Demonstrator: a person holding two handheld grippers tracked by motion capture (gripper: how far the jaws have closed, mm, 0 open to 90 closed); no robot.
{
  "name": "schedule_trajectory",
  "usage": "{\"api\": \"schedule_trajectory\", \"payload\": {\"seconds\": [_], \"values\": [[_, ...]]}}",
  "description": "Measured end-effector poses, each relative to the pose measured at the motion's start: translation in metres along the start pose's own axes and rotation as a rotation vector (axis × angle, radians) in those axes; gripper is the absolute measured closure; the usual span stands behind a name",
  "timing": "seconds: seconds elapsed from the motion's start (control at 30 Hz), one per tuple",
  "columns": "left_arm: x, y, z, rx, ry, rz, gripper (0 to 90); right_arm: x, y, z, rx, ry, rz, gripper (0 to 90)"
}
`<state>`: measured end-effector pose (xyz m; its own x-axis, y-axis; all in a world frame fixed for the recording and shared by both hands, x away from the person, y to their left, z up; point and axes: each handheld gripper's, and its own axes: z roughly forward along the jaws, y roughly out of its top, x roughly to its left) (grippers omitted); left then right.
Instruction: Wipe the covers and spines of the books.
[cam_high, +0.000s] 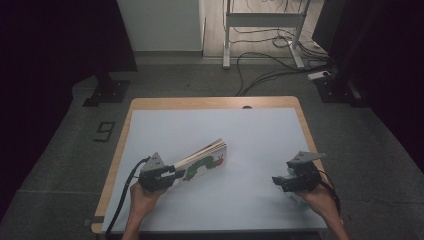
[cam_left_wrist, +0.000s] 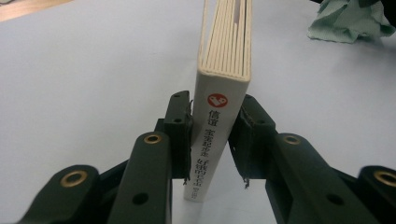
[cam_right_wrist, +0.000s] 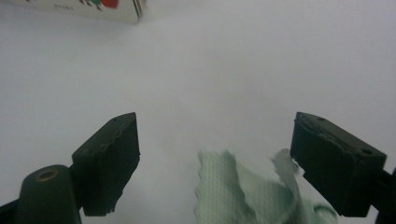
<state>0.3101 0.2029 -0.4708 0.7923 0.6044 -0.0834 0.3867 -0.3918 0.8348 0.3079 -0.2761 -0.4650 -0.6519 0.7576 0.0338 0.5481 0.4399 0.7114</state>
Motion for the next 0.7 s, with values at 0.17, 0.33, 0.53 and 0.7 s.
{"api": "schedule_trajectory", "payload": {"seconds": [0.17, 0.33, 0.53, 0.7], "values": [[0.000, -0.001, 0.000, -0.003, -0.003, -0.008, 68.3, -0.008, -0.015, -0.005, 0.018, -0.019, 0.035, 14.2], [0.000, -0.005, 0.003, 0.017, 0.006, -0.004, 67.1, -0.016, -0.032, -0.006, 0.053, -0.057, 0.055, 18.2], [0.000, -0.008, 0.003, 0.017, 0.003, -0.009, 67.6, -0.020, -0.051, -0.005, 0.096, -0.099, 0.080, 33.3], [0.000, -0.010, 0.002, 0.011, 0.006, -0.014, 67.8, -0.022, -0.061, -0.003, 0.123, -0.131, 0.077, 47.4]]}}
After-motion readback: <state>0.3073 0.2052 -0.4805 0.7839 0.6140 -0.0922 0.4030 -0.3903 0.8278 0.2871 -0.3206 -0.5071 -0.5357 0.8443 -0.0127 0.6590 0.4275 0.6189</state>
